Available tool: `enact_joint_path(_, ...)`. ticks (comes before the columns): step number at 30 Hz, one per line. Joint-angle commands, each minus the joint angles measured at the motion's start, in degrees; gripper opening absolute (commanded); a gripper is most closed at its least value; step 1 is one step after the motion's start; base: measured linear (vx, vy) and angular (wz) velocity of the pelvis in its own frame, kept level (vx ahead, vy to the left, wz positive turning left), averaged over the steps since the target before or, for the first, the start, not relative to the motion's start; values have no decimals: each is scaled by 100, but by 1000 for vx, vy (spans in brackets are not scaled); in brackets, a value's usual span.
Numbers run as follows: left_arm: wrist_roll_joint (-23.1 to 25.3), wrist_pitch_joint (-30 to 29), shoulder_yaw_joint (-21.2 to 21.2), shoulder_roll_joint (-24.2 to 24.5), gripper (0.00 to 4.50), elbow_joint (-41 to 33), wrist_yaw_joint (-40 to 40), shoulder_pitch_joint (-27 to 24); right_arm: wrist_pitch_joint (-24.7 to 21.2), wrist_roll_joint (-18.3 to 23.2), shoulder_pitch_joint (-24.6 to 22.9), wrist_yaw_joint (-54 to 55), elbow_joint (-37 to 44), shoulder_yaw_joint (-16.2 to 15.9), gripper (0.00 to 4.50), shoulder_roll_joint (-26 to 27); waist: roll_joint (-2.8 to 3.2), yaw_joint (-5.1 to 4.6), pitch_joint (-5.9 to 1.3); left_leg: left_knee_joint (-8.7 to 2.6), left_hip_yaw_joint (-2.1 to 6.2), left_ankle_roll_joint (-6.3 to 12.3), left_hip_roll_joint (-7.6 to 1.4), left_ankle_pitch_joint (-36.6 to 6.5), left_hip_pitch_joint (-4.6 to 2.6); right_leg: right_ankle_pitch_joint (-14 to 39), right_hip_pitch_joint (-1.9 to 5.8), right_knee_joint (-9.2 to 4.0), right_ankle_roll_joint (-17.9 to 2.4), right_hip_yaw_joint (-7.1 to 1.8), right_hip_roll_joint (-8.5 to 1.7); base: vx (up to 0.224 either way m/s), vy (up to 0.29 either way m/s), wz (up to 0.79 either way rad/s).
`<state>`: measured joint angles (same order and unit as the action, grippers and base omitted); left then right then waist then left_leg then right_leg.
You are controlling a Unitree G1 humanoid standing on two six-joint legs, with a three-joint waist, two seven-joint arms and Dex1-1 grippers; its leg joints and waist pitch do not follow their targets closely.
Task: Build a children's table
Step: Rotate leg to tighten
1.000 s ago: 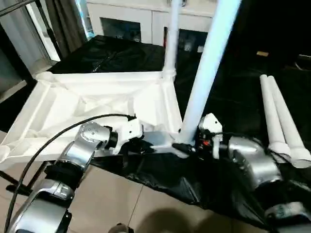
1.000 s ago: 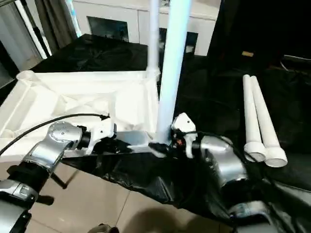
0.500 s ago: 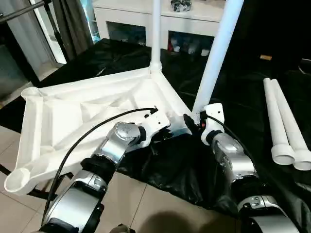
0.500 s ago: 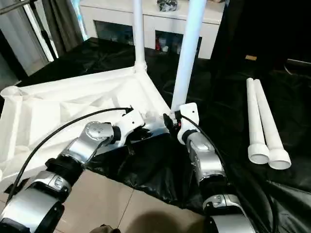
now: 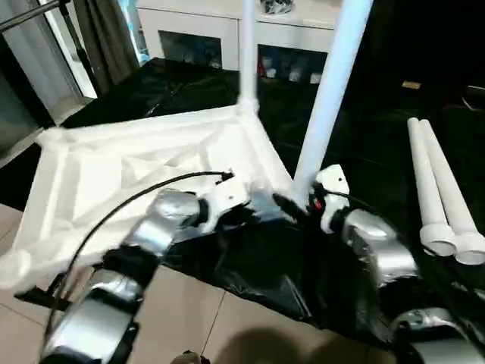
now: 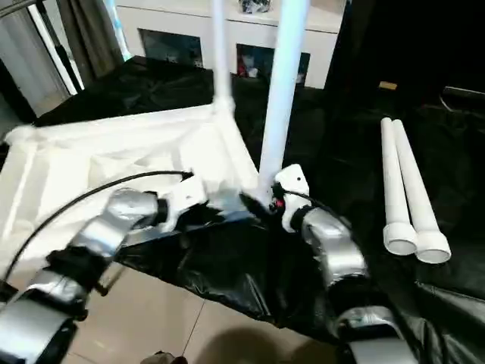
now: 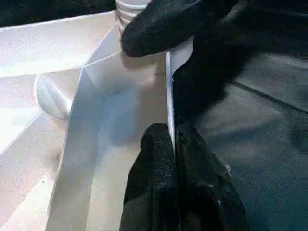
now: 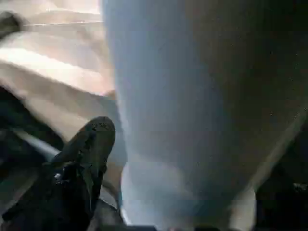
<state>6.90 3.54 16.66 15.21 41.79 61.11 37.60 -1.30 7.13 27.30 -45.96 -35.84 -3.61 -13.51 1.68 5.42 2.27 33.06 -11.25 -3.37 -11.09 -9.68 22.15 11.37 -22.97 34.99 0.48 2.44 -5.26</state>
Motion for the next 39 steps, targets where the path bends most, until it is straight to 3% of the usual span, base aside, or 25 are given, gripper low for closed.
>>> enact_joint_path(1, -151, 168, 33, 42, 0, -111, 297, -61, -108, 127, -40, -759, 319, -346, 385, -76, -50, 46, -361, -328, 85, 503, -209, -1042, -93, 214, 283, -346, -1450, -143, -272, 0, 0, 0)
enact_joint_path(5, -233, 189, 11, 271, 0, -111, 669, -53, 20, 39, -18, -1640, 322, -588, 385, -467, -50, 43, -347, -335, 77, 470, -219, -1171, -101, 357, 263, -357, -1525, -147, -283, 0, 0, 0)
enact_joint_path(8, -299, 174, 16, 382, 0, -157, 885, -56, -11, 69, 31, -2070, 335, -683, 359, -631, -51, 48, -346, -333, 72, 445, -216, -1233, -106, 440, 261, -361, -1556, -153, -289, 0, 0, 0)
enact_joint_path(19, -375, 127, -17, 545, 0, -218, 1100, -126, -355, 246, -71, -2283, 566, -671, 277, -614, -54, 80, -352, -333, 73, 434, -227, -1143, -117, 403, 250, -346, -1577, -155, -292, 0, 0, 0)
enact_joint_path(23, -380, 15, -67, 408, 0, -219, 854, -143, -654, 267, -209, -1797, 618, -519, 274, -454, -54, 90, -351, -340, 79, 421, -229, -1103, -112, 386, 251, -339, -1565, -154, -294, 0, 0, 0)
enact_joint_path(25, -268, -31, -67, 331, 0, -123, 602, -84, -676, 199, -264, -1383, 583, -439, 273, -314, -55, 70, -327, -370, 85, 286, -224, -1324, -120, 785, 236, -389, -1476, -165, -308, 0, 0, 0)
enact_joint_path(26, -103, -94, -85, 180, 0, 96, 95, 47, -593, -2, -251, -571, 396, -318, 273, -94, -56, 65, -320, -383, 88, 249, -223, -1395, -123, 927, 239, -403, -1440, -163, -309, 0, 0, 0)
enact_joint_path(27, 0, -153, -93, 57, 0, 253, -270, 143, -584, -100, -231, -2, 254, -205, 273, 79, -42, 24, -296, -401, 79, 104, -216, -1550, -156, 1201, 175, -442, -1367, -187, -303, 0, 0, 0)
enact_joint_path(29, 62, -238, -121, -173, 0, 404, -722, 244, -591, -180, -193, 750, 68, -37, 272, 344, -50, 10, -299, -427, 113, -75, -200, -1749, -176, 1712, 198, -487, -1191, -182, -332, 0, 0, 0)
enact_joint_path(34, 113, -493, -47, -855, 0, 435, -1403, 340, -495, -412, -23, 2420, -227, 179, 272, 1040, -53, -25, -290, -452, 124, -126, -195, -1866, -179, 1889, 155, -541, -1002, -200, -323, 0, 0, 0)
enact_joint_path(35, 139, -491, -21, -928, 0, 434, -1488, 342, -458, -484, 21, 2617, -263, 168, 272, 1103, 22, -17, -294, -452, 138, -144, -194, -1878, -185, 1865, 149, -536, -996, -197, -325, 0, 0, 0)
enact_joint_path(36, 146, -492, -15, -945, 0, 433, -1508, 342, -435, -515, 31, 2672, -272, 157, 272, 1115, -11, -31, -294, -458, 134, -130, -190, -1914, -178, 1775, 159, -544, -967, -192, -302, 0, 0, 0)
enact_joint_path(38, 206, -427, 34, -1049, 0, 450, -1593, 339, -197, -647, 75, 2858, -343, 123, 272, 1172, -20, -20, -305, -447, 126, -80, -182, -1898, -172, 1658, 164, -542, -958, -196, -305, 0, 0, 0)
enact_joint_path(39, 231, -389, 48, -1065, 0, 473, -1600, 342, -193, -540, 74, 2762, -332, 202, 307, 1206, -16, -17, -309, -442, 124, -26, -179, -1850, -162, 1553, 172, -534, -969, -198, -304, 0, 0, 0)
